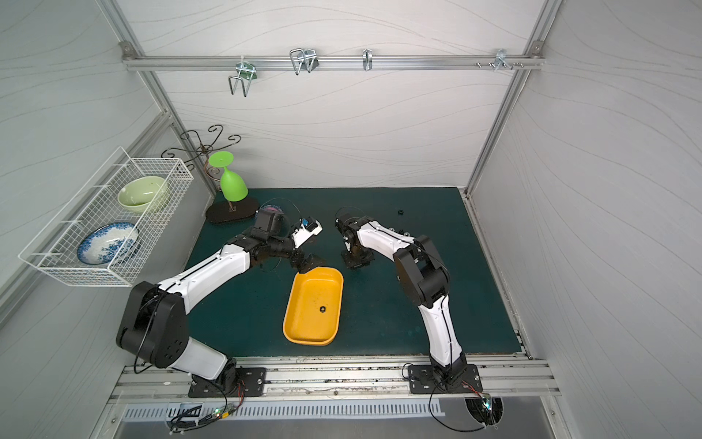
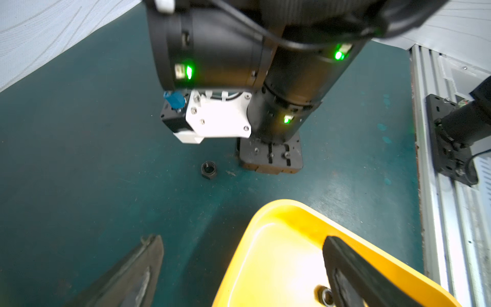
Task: Put the nuts on the desktop into the storage box
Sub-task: Pick up the nut from the center of the board, then place the nut in the storage box.
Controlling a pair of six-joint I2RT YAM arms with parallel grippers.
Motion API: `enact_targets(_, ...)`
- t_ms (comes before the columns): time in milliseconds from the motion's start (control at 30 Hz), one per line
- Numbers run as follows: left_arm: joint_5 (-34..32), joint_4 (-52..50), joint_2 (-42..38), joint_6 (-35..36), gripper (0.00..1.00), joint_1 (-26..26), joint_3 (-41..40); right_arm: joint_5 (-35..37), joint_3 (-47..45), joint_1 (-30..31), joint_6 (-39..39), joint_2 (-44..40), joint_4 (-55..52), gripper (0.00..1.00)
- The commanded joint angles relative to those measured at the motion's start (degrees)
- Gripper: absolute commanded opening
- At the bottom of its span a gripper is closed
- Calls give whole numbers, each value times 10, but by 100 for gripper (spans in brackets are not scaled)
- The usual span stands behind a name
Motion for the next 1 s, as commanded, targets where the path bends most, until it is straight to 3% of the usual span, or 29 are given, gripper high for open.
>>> enact_targets(0, 43, -56, -24, 30, 99, 8, 38, 3, 23, 4, -9, -59, -43, 15)
enact_targets(233, 88, -164, -55, 72, 99, 27, 62, -21, 57, 30, -11, -99, -88, 16)
enact_targets(433, 123, -276, -93, 147, 99, 76, 74, -42, 95, 72, -5, -116, -116, 17)
enact_targets(700, 149, -343, -139, 207, 99, 148, 68, -68, 131, 125, 19, -124, -129, 17)
enact_targets(967, 153, -405, -176, 292, 98, 179, 24, -68, 116, 181, 56, -112, -114, 17)
